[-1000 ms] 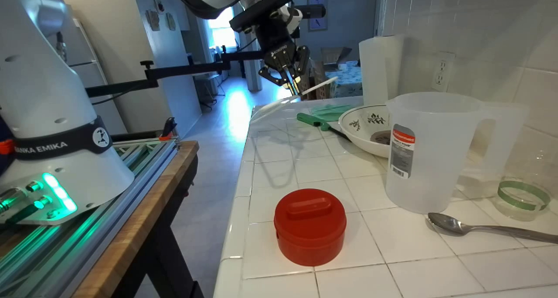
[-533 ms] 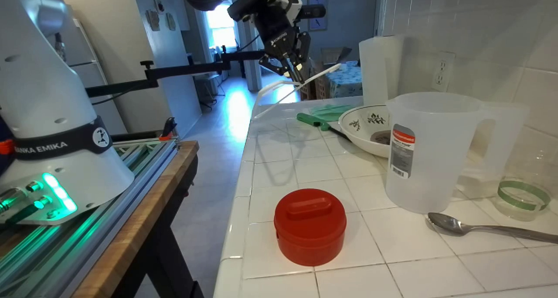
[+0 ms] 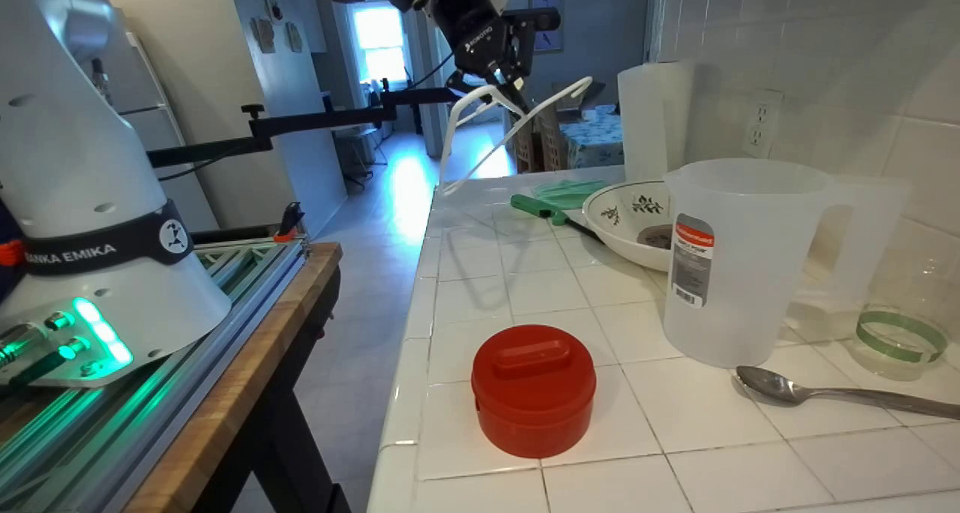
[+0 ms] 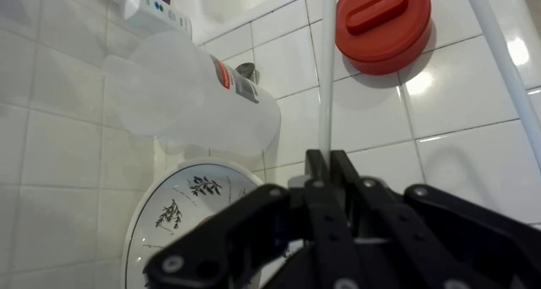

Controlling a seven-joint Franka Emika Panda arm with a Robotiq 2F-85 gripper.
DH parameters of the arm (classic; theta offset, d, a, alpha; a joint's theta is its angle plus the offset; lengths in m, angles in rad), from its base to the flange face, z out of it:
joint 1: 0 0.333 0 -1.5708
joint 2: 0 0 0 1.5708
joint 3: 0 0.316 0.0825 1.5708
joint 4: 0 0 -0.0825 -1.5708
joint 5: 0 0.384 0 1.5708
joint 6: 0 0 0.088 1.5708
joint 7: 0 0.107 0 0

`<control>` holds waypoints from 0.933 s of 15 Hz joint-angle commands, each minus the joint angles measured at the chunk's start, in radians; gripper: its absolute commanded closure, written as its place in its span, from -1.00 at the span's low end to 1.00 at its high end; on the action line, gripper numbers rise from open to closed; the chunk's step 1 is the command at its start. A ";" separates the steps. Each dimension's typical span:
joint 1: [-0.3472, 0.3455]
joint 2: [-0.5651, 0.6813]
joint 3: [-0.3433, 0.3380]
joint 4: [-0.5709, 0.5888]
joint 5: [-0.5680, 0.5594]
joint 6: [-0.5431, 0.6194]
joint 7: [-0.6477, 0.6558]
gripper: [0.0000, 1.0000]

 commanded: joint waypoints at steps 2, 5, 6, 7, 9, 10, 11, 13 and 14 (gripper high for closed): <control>0.013 -0.040 0.027 0.009 -0.092 -0.065 0.028 0.96; 0.021 -0.036 0.042 0.016 -0.133 -0.092 0.034 0.96; 0.024 -0.033 0.045 0.016 -0.136 -0.098 0.038 0.96; 0.027 -0.033 0.045 0.014 -0.140 -0.099 0.044 0.96; 0.029 -0.032 0.042 0.013 -0.127 -0.098 0.043 0.96; 0.027 -0.032 0.037 0.010 -0.119 -0.085 0.040 0.96; 0.029 -0.017 0.035 0.007 -0.106 -0.072 0.030 0.83; 0.028 -0.015 0.034 0.007 -0.106 -0.072 0.031 0.83; 0.028 -0.015 0.034 0.007 -0.106 -0.072 0.031 0.83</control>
